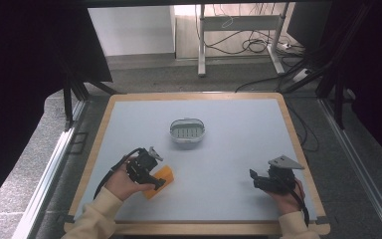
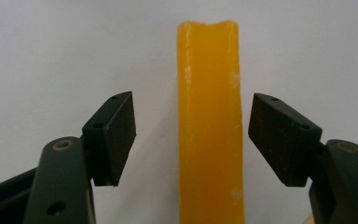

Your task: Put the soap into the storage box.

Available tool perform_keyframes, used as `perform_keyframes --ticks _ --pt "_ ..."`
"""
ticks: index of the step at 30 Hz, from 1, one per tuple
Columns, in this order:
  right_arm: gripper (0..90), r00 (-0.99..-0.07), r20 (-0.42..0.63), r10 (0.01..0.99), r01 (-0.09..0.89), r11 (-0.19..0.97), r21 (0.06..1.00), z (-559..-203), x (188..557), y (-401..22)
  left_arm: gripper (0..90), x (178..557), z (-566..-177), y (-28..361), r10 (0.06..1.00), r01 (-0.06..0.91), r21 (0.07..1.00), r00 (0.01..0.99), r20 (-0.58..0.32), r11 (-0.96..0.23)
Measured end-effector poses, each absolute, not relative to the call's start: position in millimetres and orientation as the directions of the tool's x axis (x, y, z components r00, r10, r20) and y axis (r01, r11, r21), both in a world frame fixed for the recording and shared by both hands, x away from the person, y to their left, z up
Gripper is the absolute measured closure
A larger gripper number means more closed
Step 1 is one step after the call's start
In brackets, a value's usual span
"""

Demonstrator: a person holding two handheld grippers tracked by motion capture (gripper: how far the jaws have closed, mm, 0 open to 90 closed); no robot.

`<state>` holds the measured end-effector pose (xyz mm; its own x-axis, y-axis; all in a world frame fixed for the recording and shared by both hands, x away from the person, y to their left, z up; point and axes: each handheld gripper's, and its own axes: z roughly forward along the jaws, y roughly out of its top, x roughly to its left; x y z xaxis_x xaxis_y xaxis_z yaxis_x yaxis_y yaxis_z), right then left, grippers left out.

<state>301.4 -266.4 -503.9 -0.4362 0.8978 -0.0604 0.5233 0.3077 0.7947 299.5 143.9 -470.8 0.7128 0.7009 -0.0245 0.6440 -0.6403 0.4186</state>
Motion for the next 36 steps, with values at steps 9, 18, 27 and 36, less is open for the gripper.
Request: perform_keyframes --ticks 9,18,27,36 --pt "18.0 -0.434 -0.059 0.899 0.53 0.308 0.79 -505 302 -267 38.1 304 -482 139 0.711 0.664 0.372 0.703 -0.018 -0.648" --pt "18.0 -0.444 -0.058 0.894 0.528 0.314 0.789 -505 302 -265 49.2 306 -492 133 0.705 0.671 0.32 0.709 -0.014 -0.669" --pt "18.0 -0.44 -0.057 0.896 0.529 0.31 0.79 -504 301 -265 61.8 308 -495 129 0.697 0.676 0.292 0.716 -0.043 -0.676" --pt "18.0 -0.431 -0.051 0.901 0.533 0.3 0.791 -504 301 -266 62.2 307 -491 131 0.687 0.66 0.311 0.726 -0.029 -0.684"
